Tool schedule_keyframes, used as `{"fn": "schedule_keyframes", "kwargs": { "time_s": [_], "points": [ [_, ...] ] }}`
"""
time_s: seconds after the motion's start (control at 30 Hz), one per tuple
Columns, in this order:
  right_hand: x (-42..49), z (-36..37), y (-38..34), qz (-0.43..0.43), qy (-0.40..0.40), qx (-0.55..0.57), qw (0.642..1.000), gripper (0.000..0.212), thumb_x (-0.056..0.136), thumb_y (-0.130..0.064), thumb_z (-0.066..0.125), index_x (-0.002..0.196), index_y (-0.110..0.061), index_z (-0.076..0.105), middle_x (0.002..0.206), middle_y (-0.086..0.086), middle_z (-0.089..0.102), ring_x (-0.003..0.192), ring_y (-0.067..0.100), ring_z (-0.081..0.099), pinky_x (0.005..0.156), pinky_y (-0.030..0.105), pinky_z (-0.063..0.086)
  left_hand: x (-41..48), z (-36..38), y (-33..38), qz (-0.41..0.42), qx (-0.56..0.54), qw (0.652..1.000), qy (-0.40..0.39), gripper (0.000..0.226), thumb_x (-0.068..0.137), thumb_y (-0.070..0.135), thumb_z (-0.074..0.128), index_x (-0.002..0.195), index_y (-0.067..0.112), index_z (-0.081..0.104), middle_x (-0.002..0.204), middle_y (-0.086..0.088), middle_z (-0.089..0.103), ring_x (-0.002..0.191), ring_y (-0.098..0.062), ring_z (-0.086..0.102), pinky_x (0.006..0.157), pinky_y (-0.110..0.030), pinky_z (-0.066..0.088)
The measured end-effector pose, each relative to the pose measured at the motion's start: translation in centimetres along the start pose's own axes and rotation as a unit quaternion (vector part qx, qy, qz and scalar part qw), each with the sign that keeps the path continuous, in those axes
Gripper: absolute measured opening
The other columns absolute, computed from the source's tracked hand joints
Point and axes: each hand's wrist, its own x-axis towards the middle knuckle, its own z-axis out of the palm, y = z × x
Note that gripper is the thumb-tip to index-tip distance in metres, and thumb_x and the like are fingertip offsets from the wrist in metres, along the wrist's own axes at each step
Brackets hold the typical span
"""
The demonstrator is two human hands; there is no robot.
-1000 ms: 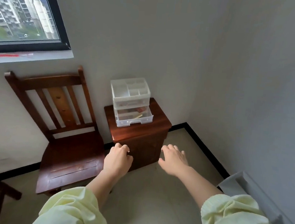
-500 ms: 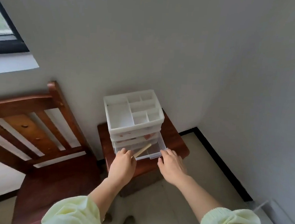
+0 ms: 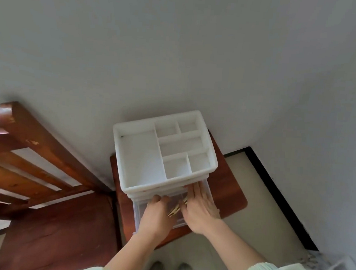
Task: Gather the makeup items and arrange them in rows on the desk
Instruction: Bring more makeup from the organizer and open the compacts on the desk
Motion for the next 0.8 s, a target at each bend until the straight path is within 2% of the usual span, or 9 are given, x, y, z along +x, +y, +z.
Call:
{"fn": "schedule_keyframes", "kwargs": {
  "time_s": [0.07, 0.23, 0.33, 0.47, 0.6, 0.67, 0.73, 0.8],
  "points": [
    [1.1, 0.2, 0.0, -0.001, 0.003, -0.002, 1.0, 0.067, 0.104, -0.041, 0.028, 0.153, -0.007, -0.002, 0.161, 0.014, 0.002, 0.149, 0.025, -0.001, 0.119, 0.032, -0.004, 0.8, 0.1, -0.2, -0.011, 0.038, 0.999, -0.008, 0.036, 0.085, 0.029, 0.064, 0.12, 0.029, 0.057, 0.122, 0.004, 0.058, 0.108, -0.016, 0.057, 0.088, -0.028, 0.051],
    [3.6, 0.9, 0.3, -0.008, 0.016, 0.01, 1.0, 0.063, 0.103, -0.042, 0.026, 0.154, -0.01, 0.006, 0.16, 0.012, 0.014, 0.148, 0.023, 0.008, 0.121, 0.033, -0.002, 2.2, -0.2, -0.2, -0.03, 0.12, 0.992, -0.034, 0.029, 0.087, 0.019, 0.056, 0.116, 0.024, 0.057, 0.116, 0.004, 0.058, 0.105, -0.018, 0.057, 0.076, -0.026, 0.048],
    [4.4, 1.0, 0.0, 0.001, 0.009, 0.007, 1.0, 0.06, 0.103, -0.042, 0.026, 0.154, -0.013, 0.012, 0.16, 0.011, 0.016, 0.147, 0.025, 0.009, 0.121, 0.035, -0.001, 2.6, -0.2, -0.5, -0.033, 0.145, 0.988, -0.038, 0.032, 0.087, 0.018, 0.056, 0.119, 0.023, 0.055, 0.119, 0.002, 0.06, 0.107, -0.02, 0.057, 0.078, -0.03, 0.051],
    [4.4, 1.1, -0.1, -0.001, -0.028, 0.03, 0.999, 0.062, 0.101, -0.041, 0.034, 0.153, -0.016, 0.013, 0.159, 0.01, 0.016, 0.146, 0.029, 0.01, 0.122, 0.041, 0.007, 2.8, -0.6, -1.1, -0.016, 0.199, 0.979, -0.049, 0.041, 0.088, 0.011, 0.052, 0.127, 0.022, 0.053, 0.128, 0.001, 0.058, 0.116, -0.022, 0.055, 0.087, -0.03, 0.051],
    [2.8, 0.9, 1.1, -0.058, -0.08, -0.001, 0.995, 0.062, 0.098, -0.039, 0.039, 0.152, -0.022, 0.013, 0.158, 0.006, 0.011, 0.147, 0.028, 0.005, 0.12, 0.046, 0.008, 2.2, -1.8, -0.9, -0.012, 0.253, 0.965, -0.067, 0.033, 0.089, 0.008, 0.049, 0.12, 0.018, 0.055, 0.118, -0.003, 0.061, 0.106, -0.023, 0.059, 0.08, -0.03, 0.049],
    [1.7, 0.1, 1.4, -0.064, -0.098, -0.01, 0.993, 0.057, 0.099, -0.038, 0.039, 0.151, -0.023, 0.02, 0.159, 0.003, 0.011, 0.148, 0.027, 0.005, 0.119, 0.045, 0.01, 1.9, -2.5, -0.8, -0.007, 0.268, 0.961, -0.07, 0.032, 0.09, 0.007, 0.048, 0.12, 0.016, 0.054, 0.116, -0.004, 0.061, 0.103, -0.024, 0.06, 0.077, -0.031, 0.048],
    [0.8, -0.5, 1.4, -0.055, -0.082, -0.02, 0.995, 0.045, 0.099, -0.033, 0.041, 0.141, -0.019, 0.037, 0.152, 0.006, 0.027, 0.143, 0.028, 0.022, 0.114, 0.041, 0.024, 1.4, -3.0, -0.7, -0.003, 0.27, 0.96, -0.074, 0.031, 0.089, 0.006, 0.047, 0.118, 0.014, 0.053, 0.113, -0.005, 0.061, 0.1, -0.026, 0.06, 0.072, -0.031, 0.047],
    [0.3, -1.0, 1.0, -0.029, -0.043, -0.032, 0.998, 0.037, 0.098, -0.029, 0.044, 0.133, -0.014, 0.042, 0.137, 0.007, 0.043, 0.13, 0.026, 0.04, 0.103, 0.036, 0.038, 0.9, -3.3, -0.6, 0.005, 0.274, 0.959, -0.069, 0.03, 0.088, 0.005, 0.047, 0.116, 0.013, 0.053, 0.11, -0.005, 0.061, 0.098, -0.025, 0.059, 0.066, -0.029, 0.042]
  ]
}}
